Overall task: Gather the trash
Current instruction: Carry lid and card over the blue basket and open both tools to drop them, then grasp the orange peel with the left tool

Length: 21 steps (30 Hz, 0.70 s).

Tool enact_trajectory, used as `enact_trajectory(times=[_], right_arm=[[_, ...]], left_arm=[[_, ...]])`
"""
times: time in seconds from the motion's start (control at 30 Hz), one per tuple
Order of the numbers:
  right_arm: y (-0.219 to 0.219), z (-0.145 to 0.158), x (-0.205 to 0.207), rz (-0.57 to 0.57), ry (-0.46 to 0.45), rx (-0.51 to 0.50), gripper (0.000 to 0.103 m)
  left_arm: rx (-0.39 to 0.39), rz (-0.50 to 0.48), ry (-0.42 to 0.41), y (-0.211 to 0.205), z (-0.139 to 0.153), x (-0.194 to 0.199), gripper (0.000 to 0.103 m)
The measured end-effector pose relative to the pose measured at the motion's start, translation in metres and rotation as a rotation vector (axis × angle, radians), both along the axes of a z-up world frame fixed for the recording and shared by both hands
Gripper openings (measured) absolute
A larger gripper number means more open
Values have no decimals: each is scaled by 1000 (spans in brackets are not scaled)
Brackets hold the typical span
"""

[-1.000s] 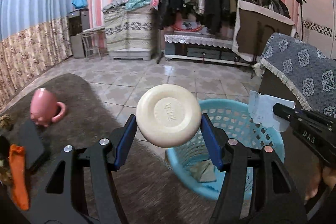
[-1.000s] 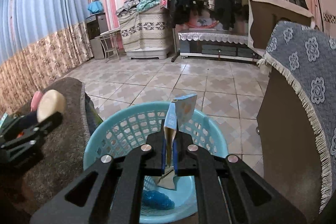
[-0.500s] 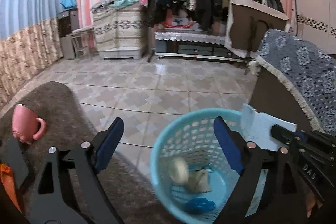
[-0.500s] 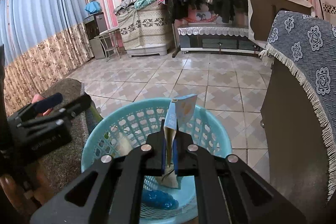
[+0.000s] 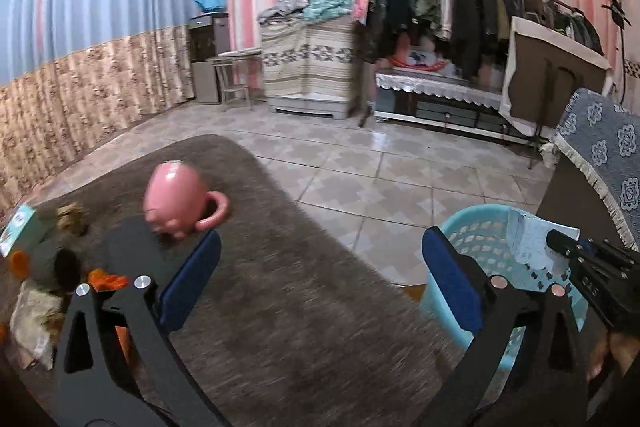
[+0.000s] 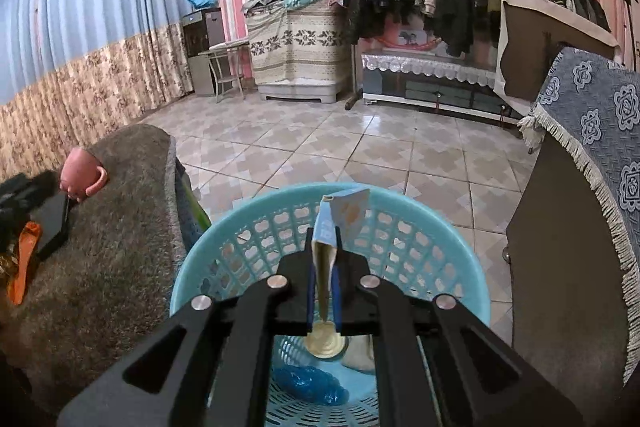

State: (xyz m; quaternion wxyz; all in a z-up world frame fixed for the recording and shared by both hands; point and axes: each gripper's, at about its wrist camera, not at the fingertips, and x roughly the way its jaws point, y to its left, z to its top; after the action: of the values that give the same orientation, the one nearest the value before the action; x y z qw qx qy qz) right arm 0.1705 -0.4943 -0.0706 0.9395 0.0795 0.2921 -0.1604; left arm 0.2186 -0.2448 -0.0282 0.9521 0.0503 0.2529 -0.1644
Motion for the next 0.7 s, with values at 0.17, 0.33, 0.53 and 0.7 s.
enact_trajectory(times=[0.17, 0.33, 0.53, 0.7], right_arm=[[2, 0, -1, -35, -5, -15, 52], [10, 5, -7, -80, -19, -50, 77], [33, 15, -14, -75, -33, -108, 89], [66, 19, -11, 8, -45, -108, 95]], left_arm=[[6, 54, -2, 35, 3, -13, 97], [9, 111, 5, 74, 1, -24, 97], [42, 181, -16, 117, -4, -42, 97], [40, 264, 10, 165, -11, -47, 98]])
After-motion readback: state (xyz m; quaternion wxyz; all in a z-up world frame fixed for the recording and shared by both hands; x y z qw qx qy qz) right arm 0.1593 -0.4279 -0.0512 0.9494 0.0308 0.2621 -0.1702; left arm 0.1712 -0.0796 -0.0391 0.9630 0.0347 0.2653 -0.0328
